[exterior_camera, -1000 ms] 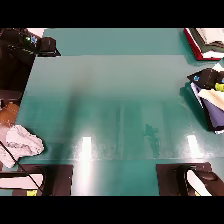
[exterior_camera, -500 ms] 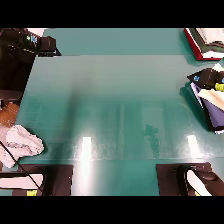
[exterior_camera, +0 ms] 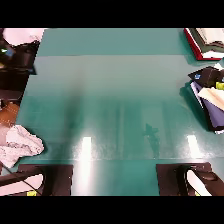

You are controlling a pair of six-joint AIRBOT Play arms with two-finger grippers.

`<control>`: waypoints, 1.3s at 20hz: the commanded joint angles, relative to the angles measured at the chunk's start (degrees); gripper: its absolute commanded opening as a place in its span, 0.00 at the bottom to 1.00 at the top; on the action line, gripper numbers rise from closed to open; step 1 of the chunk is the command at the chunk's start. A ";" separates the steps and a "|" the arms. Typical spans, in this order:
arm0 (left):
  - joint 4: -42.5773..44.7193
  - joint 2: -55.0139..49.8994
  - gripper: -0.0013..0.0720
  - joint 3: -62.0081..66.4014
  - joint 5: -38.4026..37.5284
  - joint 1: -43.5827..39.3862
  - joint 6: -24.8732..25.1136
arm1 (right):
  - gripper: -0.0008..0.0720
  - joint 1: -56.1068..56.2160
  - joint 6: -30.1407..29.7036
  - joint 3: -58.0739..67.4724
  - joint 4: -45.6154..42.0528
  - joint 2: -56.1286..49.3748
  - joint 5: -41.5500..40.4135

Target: Fold the shirts.

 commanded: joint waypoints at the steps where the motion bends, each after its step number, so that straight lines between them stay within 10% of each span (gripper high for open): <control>1: 10.25 7.93 0.63 -4.81 -3.45 0.00 -2.01 | 0.03 0.07 -1.60 -0.02 0.00 0.02 -2.19; 4: 15.56 15.74 0.64 -18.36 -3.34 0.00 -3.72 | 0.03 0.07 -2.25 -0.02 0.00 0.02 -2.34; 5: 17.53 17.88 0.90 -23.85 -2.97 0.00 -5.09 | 0.03 0.07 -2.71 -0.02 0.02 0.02 -2.34; 6: 19.34 19.71 0.96 -28.98 -2.16 0.00 -6.51 | 0.03 0.07 -3.04 -0.02 0.02 0.02 -2.34; 23: 21.07 23.87 0.95 -69.77 15.72 8.83 -20.50 | 0.03 0.07 -3.67 -0.02 0.07 0.07 -0.28; 26: 20.35 23.87 0.65 -69.75 17.97 11.26 -20.02 | 0.03 0.07 -3.67 -0.02 0.09 0.07 -0.33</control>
